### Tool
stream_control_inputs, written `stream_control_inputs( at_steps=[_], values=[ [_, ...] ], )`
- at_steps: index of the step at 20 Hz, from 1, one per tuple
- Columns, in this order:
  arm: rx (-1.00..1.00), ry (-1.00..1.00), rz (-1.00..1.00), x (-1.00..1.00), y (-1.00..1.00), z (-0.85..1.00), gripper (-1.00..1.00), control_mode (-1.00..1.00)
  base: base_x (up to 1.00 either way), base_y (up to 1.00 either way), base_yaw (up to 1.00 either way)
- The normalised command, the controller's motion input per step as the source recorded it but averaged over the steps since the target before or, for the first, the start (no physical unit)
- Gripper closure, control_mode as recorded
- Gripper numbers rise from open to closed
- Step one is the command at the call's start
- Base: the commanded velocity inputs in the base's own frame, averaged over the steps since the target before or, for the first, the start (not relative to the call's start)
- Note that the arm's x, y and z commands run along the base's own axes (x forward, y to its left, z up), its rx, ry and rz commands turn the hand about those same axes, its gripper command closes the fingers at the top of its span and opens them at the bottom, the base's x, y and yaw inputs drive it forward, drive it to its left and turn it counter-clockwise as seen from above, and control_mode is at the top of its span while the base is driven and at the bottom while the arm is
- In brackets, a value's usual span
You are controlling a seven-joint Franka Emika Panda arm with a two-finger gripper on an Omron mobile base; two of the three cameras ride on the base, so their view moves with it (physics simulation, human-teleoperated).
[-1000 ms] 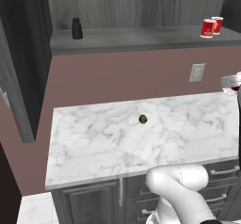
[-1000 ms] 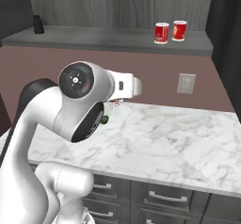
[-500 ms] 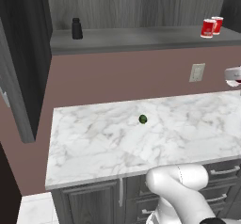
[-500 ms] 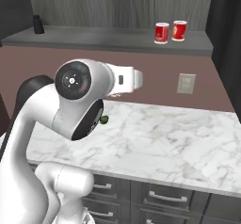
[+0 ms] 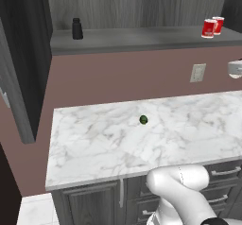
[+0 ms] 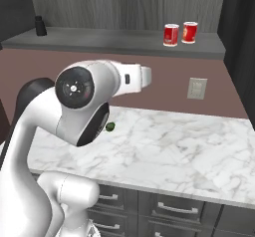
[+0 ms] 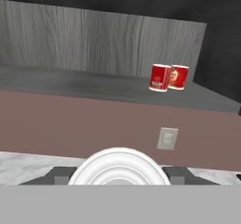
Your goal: Pick the cans from the counter and place them in their designated side in the cabinet.
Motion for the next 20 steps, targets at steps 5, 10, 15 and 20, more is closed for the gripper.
stream_control_inputs(
  at_steps=[5, 10, 15, 20],
  values=[
    [0.0, -0.1, 0.0, 0.01, 0.01, 0.2, 1.0, -1.0, 0.0, 0.0, 0.0],
    [0.0, -0.09, 0.0, 0.07, 0.05, 0.21, 1.0, -1.0, 0.0, 0.0, 0.0],
    [0.0, -0.07, 0.0, 0.15, 0.04, 0.19, 1.0, -1.0, 0.0, 0.0, 0.0],
    [0.0, -0.05, 0.0, 0.08, 0.0, 0.25, 1.0, -1.0, 0.0, 0.0, 0.0]
  ],
)
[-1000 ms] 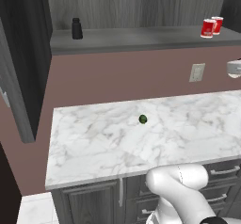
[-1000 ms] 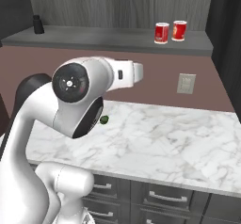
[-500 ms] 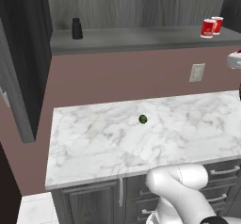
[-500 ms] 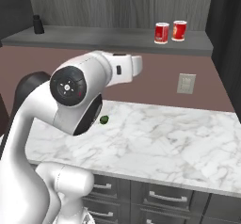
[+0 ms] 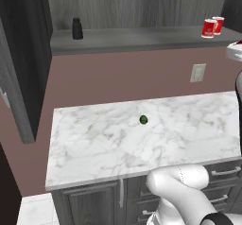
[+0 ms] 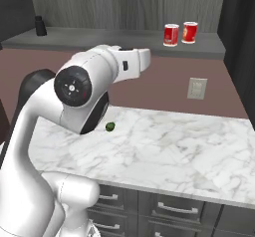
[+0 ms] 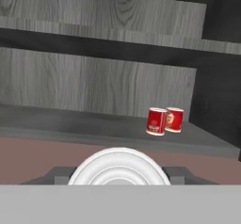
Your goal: Pick the cans from the counter and place them in their designated side in the cabinet.
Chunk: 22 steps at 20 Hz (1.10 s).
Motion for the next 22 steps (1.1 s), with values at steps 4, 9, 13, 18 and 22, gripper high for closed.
stream_control_inputs(
  at_steps=[4, 9, 13, 18, 22],
  values=[
    [0.0, -0.02, 0.0, 0.03, 0.0, 0.27, 1.0, -1.0, 0.0, 0.0, 0.0],
    [0.0, 0.0, 0.0, 0.01, 0.03, 0.22, 1.0, -1.0, 0.0, 0.0, 0.0],
    [0.0, 0.0, 0.0, 0.11, 0.12, 0.09, 1.0, -1.0, 0.0, 0.0, 0.0],
    [0.0, 0.01, 0.0, 0.21, 0.14, 0.0, 1.0, -1.0, 0.0, 0.0, 0.0],
    [0.0, 0.0, 0.0, 0.13, 0.0, 0.0, 1.0, -1.0, 0.0, 0.0, 0.0]
  ],
)
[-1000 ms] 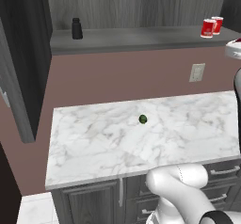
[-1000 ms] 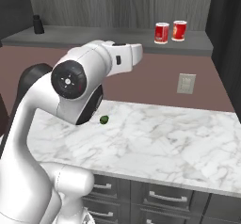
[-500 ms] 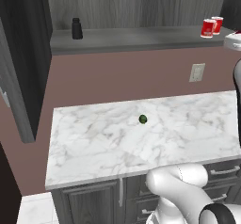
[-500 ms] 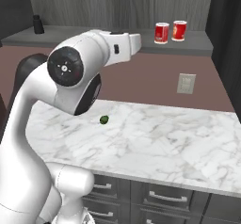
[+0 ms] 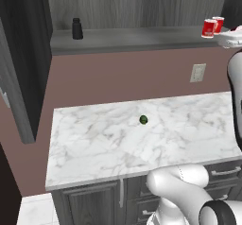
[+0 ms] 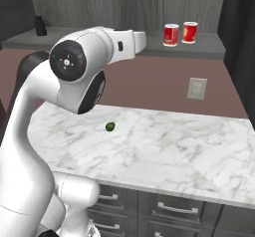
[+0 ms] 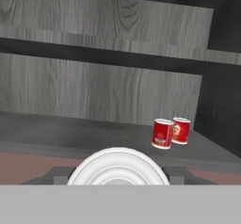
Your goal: Pick the cans from the counter and place them in their designated side in the cabinet.
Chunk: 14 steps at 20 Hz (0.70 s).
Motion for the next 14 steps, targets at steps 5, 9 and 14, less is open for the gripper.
stream_control_inputs(
  at_steps=[5, 9, 14],
  values=[
    [0.0, 0.0, 0.0, 0.19, 0.0, 0.0, 1.0, -1.0, 0.0, 0.0, 0.0],
    [0.0, 0.0, 0.0, 0.22, 0.0, 0.0, 1.0, -1.0, 0.0, 0.0, 0.0],
    [0.0, 0.03, 0.0, 0.17, 0.0, 0.0, 1.0, -1.0, 0.0, 0.0, 0.0]
  ],
)
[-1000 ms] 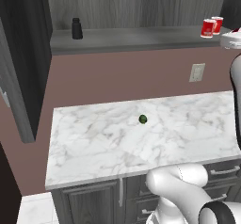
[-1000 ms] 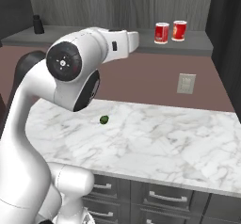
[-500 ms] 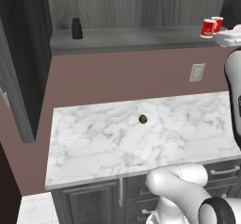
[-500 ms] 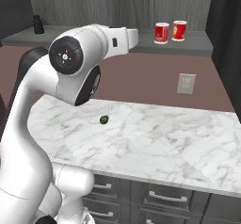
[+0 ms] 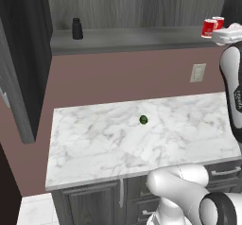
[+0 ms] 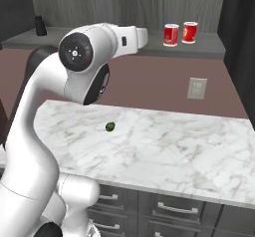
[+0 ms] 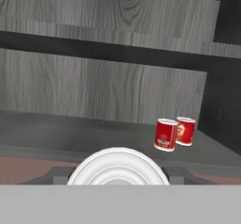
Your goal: Pick the cans from the counter and place them in their designated side in the cabinet.
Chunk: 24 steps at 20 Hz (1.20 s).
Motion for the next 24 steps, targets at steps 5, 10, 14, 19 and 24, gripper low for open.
stream_control_inputs(
  at_steps=[5, 10, 14, 19, 24],
  values=[
    [0.0, 0.04, 0.0, 0.21, 0.05, 0.02, 1.0, -1.0, 0.0, 0.0, 0.0],
    [-0.01, 0.03, 0.0, 0.25, 0.03, 0.01, 1.0, -1.0, 0.0, 0.0, 0.0],
    [-0.02, 0.05, -0.01, 0.23, 0.0, 0.0, 1.0, -1.0, 0.0, 0.0, 0.0],
    [-0.01, 0.03, -0.01, 0.23, 0.0, 0.0, 1.0, -1.0, 0.0, 0.0, 0.0],
    [-0.01, 0.02, 0.0, 0.26, 0.0, 0.0, 1.0, -1.0, 0.0, 0.0, 0.0]
  ],
)
